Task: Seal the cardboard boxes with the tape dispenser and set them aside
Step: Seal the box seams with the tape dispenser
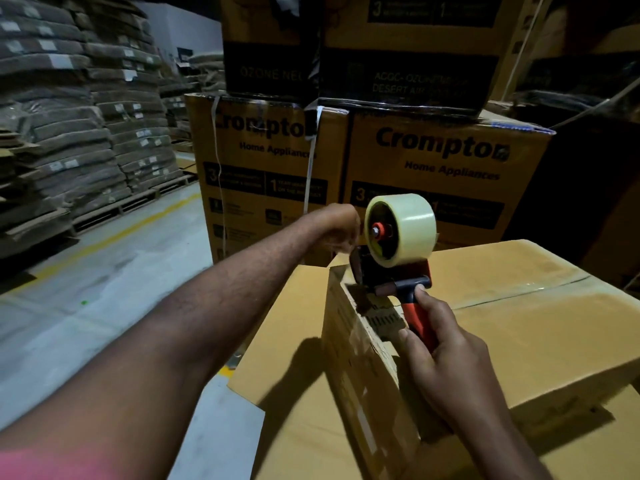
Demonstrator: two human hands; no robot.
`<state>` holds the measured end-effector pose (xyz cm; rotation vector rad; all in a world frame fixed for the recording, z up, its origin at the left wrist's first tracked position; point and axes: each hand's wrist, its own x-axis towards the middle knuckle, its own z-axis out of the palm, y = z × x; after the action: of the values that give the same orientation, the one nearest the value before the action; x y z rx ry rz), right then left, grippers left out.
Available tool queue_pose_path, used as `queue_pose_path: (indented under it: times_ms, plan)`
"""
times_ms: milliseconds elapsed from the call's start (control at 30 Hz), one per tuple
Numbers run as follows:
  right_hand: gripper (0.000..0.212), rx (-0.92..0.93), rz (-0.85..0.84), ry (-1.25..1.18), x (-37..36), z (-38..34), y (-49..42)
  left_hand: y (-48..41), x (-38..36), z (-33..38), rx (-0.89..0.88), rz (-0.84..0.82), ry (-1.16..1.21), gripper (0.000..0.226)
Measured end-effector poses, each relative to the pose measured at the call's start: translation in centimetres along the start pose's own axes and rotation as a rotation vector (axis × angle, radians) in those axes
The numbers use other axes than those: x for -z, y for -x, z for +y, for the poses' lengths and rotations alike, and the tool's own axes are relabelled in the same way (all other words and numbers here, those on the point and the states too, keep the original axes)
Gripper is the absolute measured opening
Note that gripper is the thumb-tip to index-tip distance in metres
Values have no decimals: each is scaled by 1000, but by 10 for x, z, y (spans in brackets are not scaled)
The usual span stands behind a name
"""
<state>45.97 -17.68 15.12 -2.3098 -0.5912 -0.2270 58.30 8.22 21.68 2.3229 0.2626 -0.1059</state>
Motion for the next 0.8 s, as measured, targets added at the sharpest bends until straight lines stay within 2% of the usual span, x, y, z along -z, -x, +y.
queue_pose_path:
  times_ms: [67,167,367,633,800]
  plan:
    - [68,-42,-11,-11,1,2,1,-2,9,-8,-31,8,-143,8]
    - [69,-74,-37,1,4,1,3,-1,8,-18,-33,-38,-216,18]
    - [71,-77,-64,24,6,-5,5,-6,-1,-30,-33,-57,-176,35]
    - [73,-91,-67,45,4,-11,7,-5,-14,-42,-58,11,-69,36]
    - [72,-67,-64,67,2,-14,6,-8,-16,-44,-83,39,-143,38]
